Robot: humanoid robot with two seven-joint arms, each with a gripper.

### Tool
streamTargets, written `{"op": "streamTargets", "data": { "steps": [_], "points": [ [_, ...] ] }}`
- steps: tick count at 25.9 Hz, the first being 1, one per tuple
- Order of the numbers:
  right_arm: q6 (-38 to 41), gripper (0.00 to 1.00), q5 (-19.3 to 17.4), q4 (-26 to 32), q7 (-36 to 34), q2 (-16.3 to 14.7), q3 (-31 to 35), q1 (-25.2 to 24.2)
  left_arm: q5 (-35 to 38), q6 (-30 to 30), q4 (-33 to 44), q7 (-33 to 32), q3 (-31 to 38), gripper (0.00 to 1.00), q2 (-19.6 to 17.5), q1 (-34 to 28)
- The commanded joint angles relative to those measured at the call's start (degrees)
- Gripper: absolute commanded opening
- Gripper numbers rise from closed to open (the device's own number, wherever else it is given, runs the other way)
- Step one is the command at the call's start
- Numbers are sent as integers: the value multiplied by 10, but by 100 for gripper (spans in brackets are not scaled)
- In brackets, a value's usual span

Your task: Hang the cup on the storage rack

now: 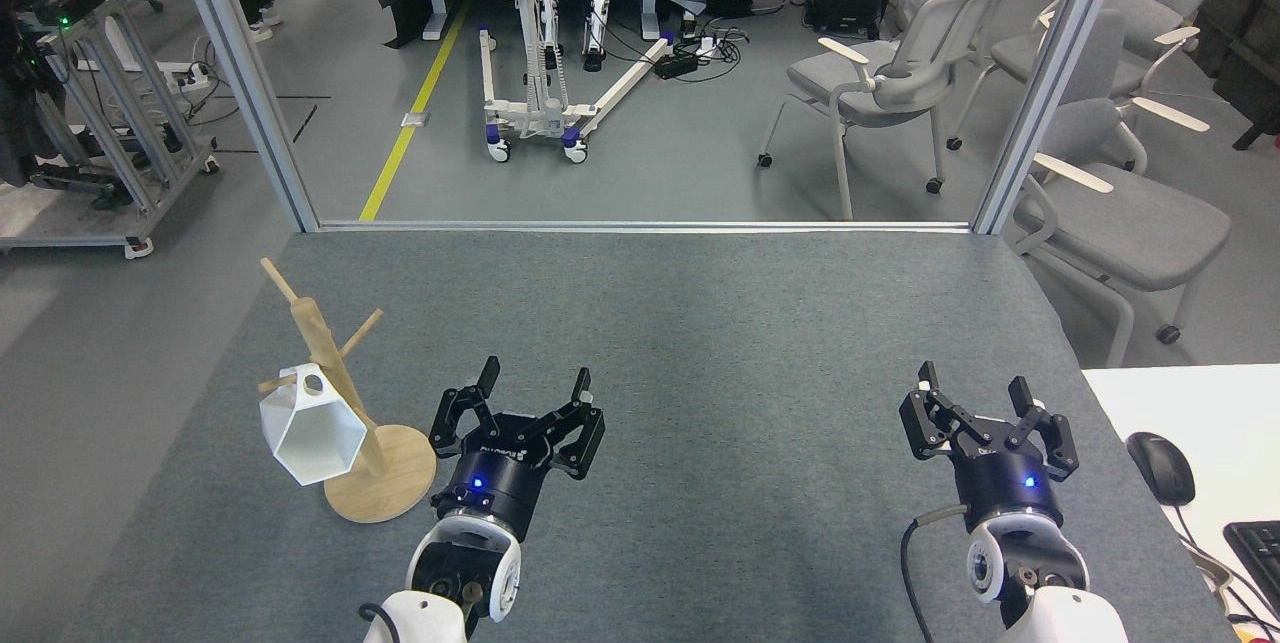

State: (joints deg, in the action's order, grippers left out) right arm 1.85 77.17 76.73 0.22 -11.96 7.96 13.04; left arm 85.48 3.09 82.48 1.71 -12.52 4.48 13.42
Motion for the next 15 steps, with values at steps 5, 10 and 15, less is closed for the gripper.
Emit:
{"op": "streamTargets", "data": {
  "steps": [5,10,15],
  "points": [
    [0,100,0,0,0,2,-1,0,28,38,-27,-4,-17,99,1,18],
    [0,100,-1,-13,-1,2,-2,0,28,39,-21,-4,-24,99,10,17],
    [0,100,2,-32,-2,1,-4,8,28,31,-17,-4,-31,99,11,17]
  ]
}}
